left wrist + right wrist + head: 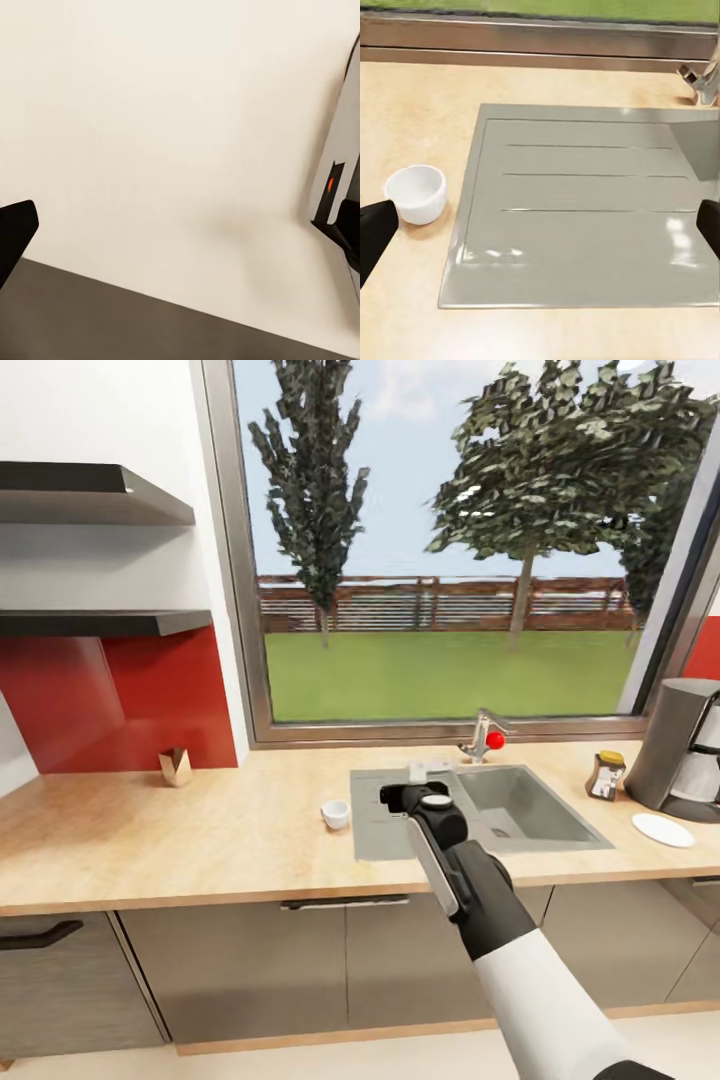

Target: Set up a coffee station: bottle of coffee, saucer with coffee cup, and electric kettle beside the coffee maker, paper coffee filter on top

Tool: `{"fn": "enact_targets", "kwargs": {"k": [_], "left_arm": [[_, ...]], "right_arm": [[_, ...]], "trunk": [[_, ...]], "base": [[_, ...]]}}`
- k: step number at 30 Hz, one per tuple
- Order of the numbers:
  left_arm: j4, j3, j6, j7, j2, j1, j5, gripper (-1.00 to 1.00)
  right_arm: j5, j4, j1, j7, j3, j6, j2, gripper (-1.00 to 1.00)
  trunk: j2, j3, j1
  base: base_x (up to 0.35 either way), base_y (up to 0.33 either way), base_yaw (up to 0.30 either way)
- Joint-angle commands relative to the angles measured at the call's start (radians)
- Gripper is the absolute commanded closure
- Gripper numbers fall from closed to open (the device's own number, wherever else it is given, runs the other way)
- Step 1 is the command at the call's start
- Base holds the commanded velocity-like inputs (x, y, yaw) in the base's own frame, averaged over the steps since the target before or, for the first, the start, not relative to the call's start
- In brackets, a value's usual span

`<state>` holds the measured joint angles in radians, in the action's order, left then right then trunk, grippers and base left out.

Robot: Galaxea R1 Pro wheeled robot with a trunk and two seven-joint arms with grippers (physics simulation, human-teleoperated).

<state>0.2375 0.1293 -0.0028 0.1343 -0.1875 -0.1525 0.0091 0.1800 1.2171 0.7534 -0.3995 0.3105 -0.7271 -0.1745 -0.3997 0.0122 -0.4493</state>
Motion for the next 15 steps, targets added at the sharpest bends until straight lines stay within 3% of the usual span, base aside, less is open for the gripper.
{"fn": "enact_targets", "kwargs": {"k": [1,7,15], "left_arm": [[0.002,0.003,0.0,0.001,0.0,-0.001,0.001,-1.0],[0.002,0.004,-0.001,0.001,0.001,-0.001,0.001,-1.0],[0.001,0.006,0.0,0.0,0.001,-0.001,0.001,-1.0]], "right_arm": [[0.011,0.021,0.001,-0.01,0.002,-0.003,0.0,-1.0],[0.011,0.092,0.001,-0.01,0.006,-0.006,0.0,-1.0],[0.009,0.094,0.0,-0.01,0.006,-0.006,0.0,-1.0]], "trunk": [[0.0,0.0,-0.001],[0.0,0.0,-0.001],[0.0,0.0,-0.001]], "base": [[0.183,0.152,0.0],[0.222,0.193,0.0],[0.22,0.247,0.0]]}}
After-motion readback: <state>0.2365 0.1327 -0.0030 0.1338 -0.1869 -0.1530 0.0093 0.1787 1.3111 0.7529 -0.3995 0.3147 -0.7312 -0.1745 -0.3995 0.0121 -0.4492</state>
